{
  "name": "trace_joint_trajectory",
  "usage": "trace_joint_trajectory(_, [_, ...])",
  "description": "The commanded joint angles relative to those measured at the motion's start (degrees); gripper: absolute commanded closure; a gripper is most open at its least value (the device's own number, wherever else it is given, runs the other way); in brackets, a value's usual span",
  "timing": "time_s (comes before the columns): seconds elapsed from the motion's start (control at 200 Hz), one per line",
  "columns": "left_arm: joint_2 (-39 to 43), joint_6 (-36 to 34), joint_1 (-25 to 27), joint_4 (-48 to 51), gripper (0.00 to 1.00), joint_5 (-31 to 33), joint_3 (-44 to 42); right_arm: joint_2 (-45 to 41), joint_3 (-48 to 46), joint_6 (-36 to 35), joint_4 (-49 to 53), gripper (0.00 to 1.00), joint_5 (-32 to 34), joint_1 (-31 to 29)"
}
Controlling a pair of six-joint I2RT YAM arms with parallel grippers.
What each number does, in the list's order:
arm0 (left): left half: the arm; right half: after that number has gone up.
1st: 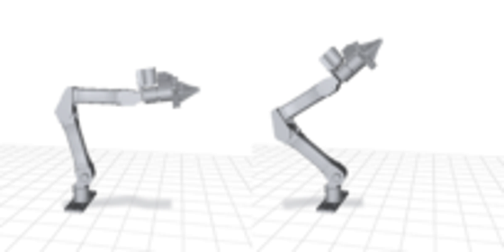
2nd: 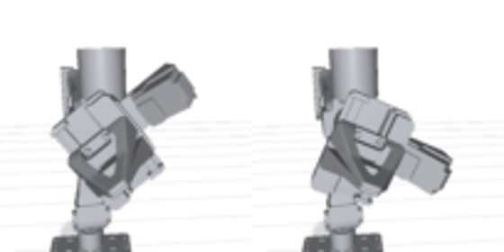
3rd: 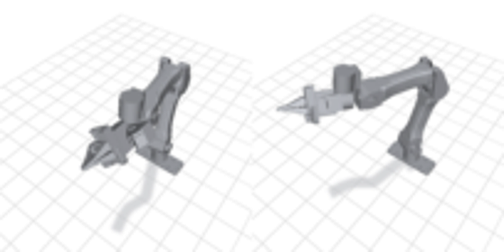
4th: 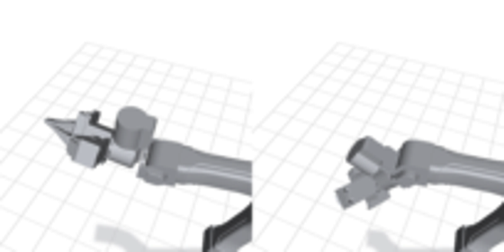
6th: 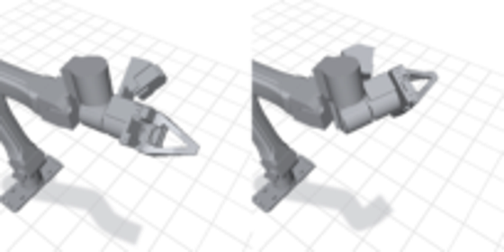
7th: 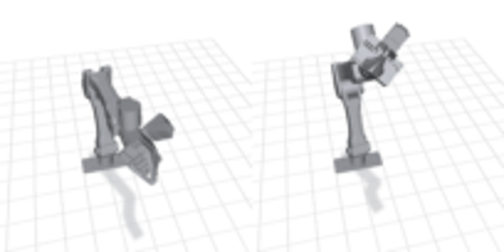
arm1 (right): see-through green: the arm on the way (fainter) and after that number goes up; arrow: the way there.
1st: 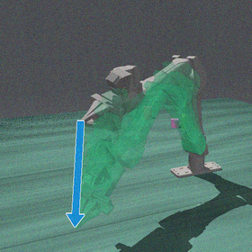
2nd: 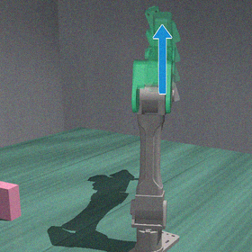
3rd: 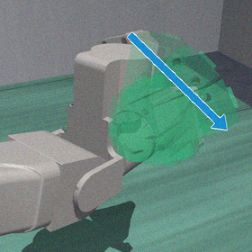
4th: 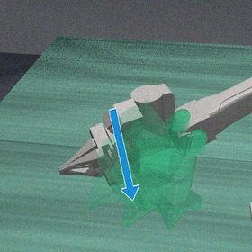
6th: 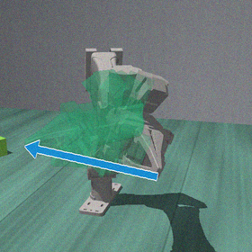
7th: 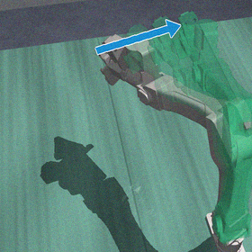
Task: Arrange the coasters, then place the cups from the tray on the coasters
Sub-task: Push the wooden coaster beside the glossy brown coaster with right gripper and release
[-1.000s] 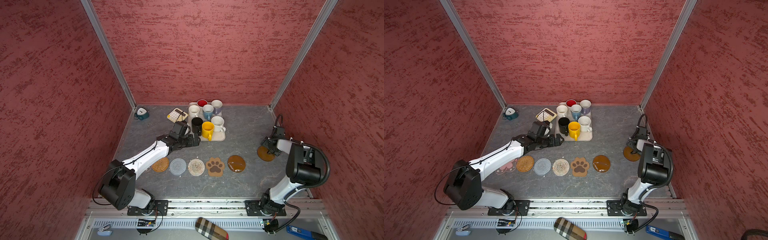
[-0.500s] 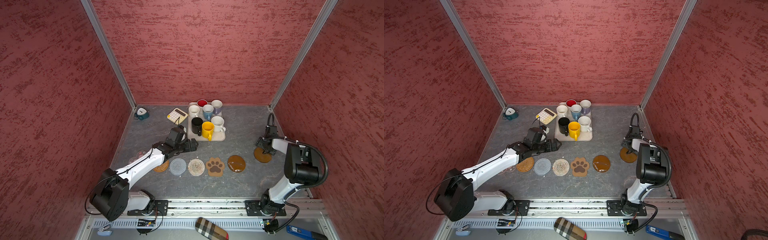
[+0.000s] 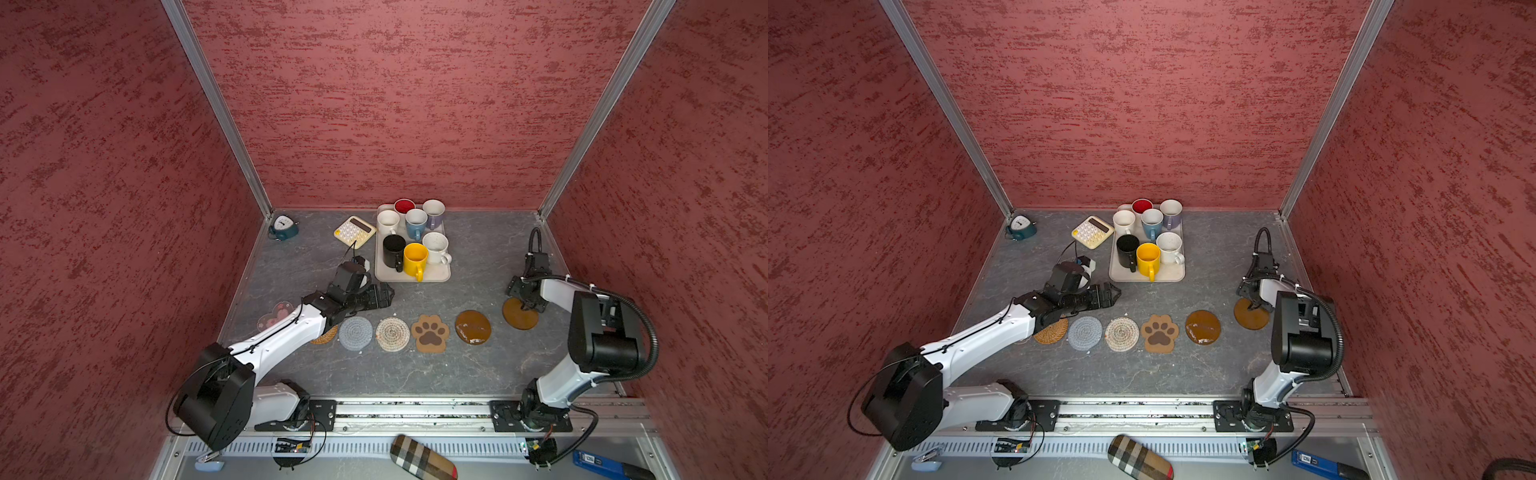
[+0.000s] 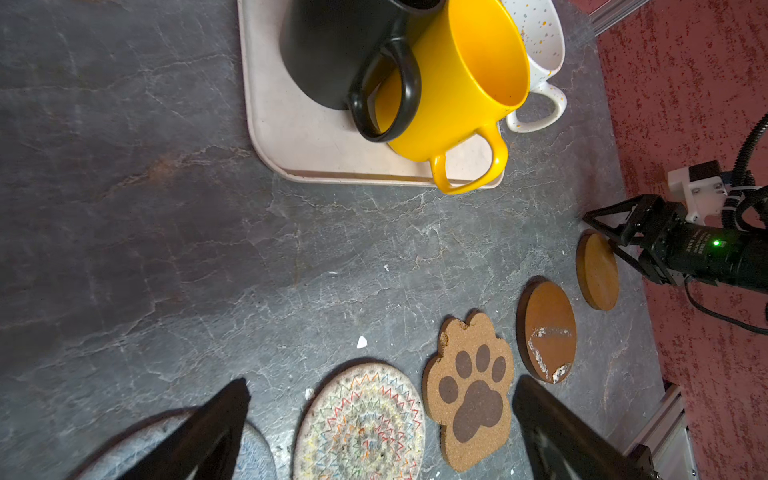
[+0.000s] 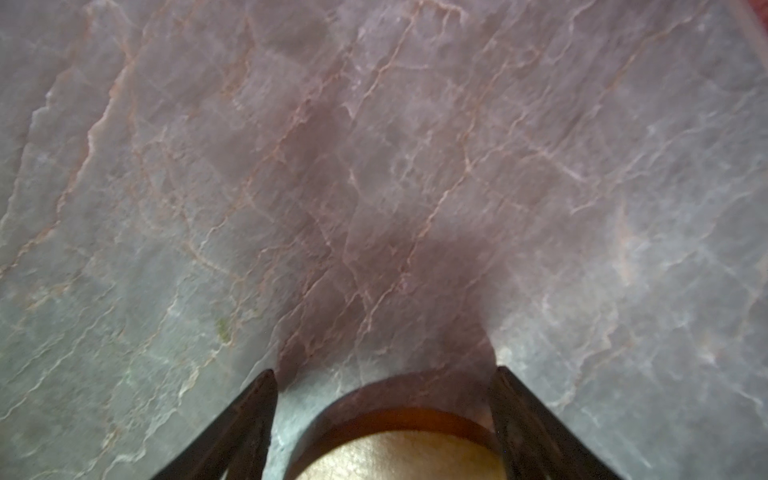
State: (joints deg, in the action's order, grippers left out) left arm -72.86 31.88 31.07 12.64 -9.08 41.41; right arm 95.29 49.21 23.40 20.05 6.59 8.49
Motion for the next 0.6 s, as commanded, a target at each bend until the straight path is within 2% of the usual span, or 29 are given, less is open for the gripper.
trace_joint_trajectory(0.0, [1.3, 0.9, -0.2, -3.0, 0.0, -0.7, -1.3, 0.9, -2.7, 2.8, 7.2, 0.19, -6.5, -0.9])
trace_joint_trajectory(0.596, [5.6, 1.3, -0.4, -3.7, 0.01, -0.5, -6.0, -1.8, -4.7, 0.7, 15.1, 0.21, -4.8, -4.7])
